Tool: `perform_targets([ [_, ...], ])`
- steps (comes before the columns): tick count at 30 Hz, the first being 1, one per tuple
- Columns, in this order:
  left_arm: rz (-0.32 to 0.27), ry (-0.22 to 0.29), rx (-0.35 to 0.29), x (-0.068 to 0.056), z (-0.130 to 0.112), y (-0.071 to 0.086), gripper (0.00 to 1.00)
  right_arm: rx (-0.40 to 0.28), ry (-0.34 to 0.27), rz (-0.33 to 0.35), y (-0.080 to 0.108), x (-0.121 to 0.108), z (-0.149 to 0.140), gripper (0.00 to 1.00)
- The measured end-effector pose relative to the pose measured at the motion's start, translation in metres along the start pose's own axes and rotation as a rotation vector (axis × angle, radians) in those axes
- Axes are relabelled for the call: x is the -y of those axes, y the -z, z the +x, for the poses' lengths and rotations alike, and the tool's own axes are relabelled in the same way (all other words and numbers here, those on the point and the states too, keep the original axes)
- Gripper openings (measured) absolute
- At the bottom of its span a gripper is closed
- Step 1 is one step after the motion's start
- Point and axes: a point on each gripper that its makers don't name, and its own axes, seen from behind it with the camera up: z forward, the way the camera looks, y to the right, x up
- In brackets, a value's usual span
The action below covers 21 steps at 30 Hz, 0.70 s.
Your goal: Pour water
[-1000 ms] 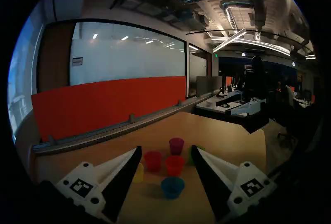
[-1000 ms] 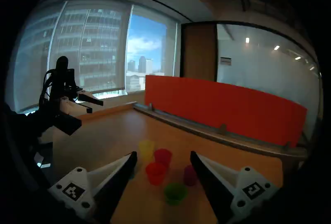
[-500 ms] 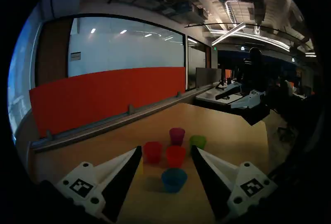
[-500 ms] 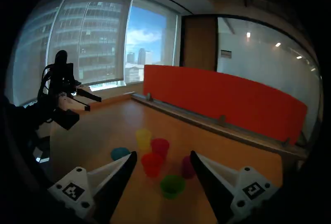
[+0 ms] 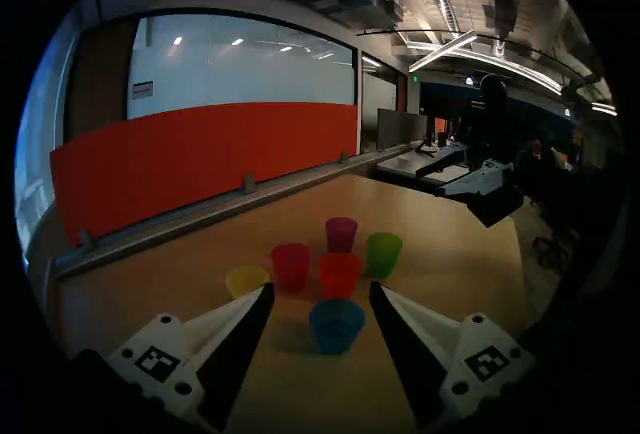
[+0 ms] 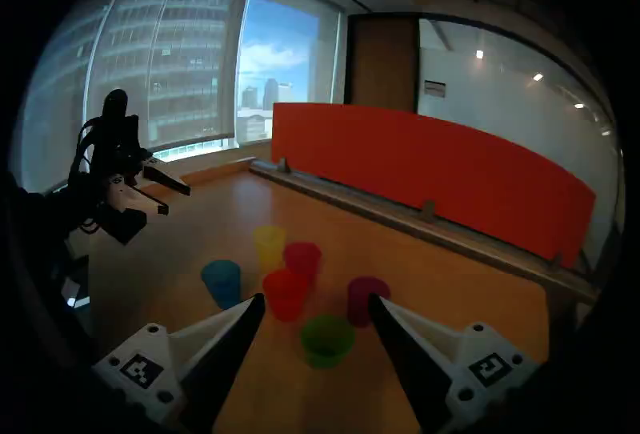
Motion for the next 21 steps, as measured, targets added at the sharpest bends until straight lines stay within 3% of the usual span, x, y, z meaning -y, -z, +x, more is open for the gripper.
perform_targets([
  [21, -0.021, -0.032, 0.104, -0.004, -0.048, -0.02, 0.88, 0.087, 0.021, -0.012, -0.023, -0.006, -0.053, 1.0],
])
